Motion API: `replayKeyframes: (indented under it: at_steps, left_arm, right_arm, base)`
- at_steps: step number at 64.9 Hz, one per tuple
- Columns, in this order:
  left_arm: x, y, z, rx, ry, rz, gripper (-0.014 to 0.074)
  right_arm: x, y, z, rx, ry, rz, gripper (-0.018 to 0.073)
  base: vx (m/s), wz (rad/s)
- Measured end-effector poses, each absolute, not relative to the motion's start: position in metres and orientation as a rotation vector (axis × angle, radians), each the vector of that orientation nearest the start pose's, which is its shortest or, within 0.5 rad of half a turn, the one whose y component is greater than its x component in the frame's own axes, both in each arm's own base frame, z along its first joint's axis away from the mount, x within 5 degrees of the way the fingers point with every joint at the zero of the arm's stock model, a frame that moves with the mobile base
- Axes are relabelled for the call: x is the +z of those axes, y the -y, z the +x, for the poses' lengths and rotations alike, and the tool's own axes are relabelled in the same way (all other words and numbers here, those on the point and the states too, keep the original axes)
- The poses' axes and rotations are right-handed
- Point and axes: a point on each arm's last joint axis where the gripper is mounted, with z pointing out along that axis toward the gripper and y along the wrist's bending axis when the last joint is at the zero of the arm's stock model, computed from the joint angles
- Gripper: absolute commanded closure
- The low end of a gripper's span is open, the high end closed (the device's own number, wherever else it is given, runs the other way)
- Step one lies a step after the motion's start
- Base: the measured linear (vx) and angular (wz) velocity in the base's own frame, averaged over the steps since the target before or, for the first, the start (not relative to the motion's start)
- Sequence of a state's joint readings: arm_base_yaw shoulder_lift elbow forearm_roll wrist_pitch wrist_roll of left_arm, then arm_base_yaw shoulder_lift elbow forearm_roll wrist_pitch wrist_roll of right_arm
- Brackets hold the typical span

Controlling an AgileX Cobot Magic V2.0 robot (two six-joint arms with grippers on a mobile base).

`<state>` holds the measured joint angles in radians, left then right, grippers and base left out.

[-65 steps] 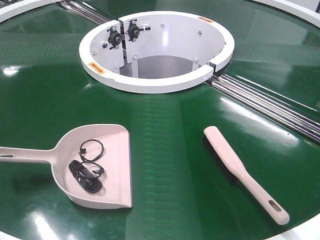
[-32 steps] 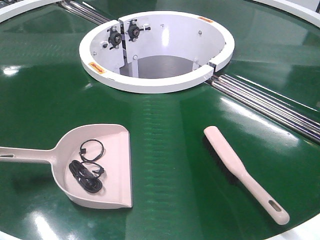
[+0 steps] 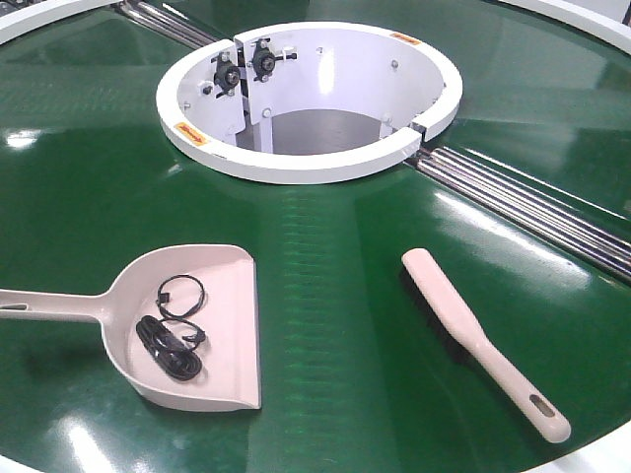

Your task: Clean and inspect green conveyor with broom and dustpan

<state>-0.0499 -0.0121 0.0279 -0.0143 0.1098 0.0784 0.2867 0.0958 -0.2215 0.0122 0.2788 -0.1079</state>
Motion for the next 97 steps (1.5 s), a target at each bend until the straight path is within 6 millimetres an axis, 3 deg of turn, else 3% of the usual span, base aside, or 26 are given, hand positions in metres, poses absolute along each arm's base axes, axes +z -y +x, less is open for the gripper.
replayKeyframes:
  at_steps: [51,59,76,88,97]
  left_arm:
    - [0.194,0.003,0.057,0.01,-1.606,0.093,0.0603]
    - [0.194,0.003,0.057,0.01,-1.606,0.093,0.0603]
    - [0.194,0.003,0.057,0.01,-1.606,0.093,0.0603]
    - [0.194,0.003,0.057,0.01,-1.608,0.093,0.0603]
    - [0.194,0.003,0.057,0.01,-1.608,0.093,0.0603]
  right_arm:
    - [0.256,-0.015,0.055,0.076,-1.615,-0.369,0.0568]
    - [0.245,-0.013,0.058,0.022,-1.627,-0.35,0.0568]
    - [0.217,0.0,0.066,-0.046,-1.596,-0.047,0.0568]
    - [0.198,-0.001,0.065,-0.056,-1.612,-0.072,0.0568]
    - [0.2,-0.001,0.06,-0.04,-1.556,-0.076,0.0568]
  base:
    - [0.0,0.0]
    - [0.0,0.0]
    - [0.0,0.0]
    - [0.0,0.0]
    - [0.0,0.0]
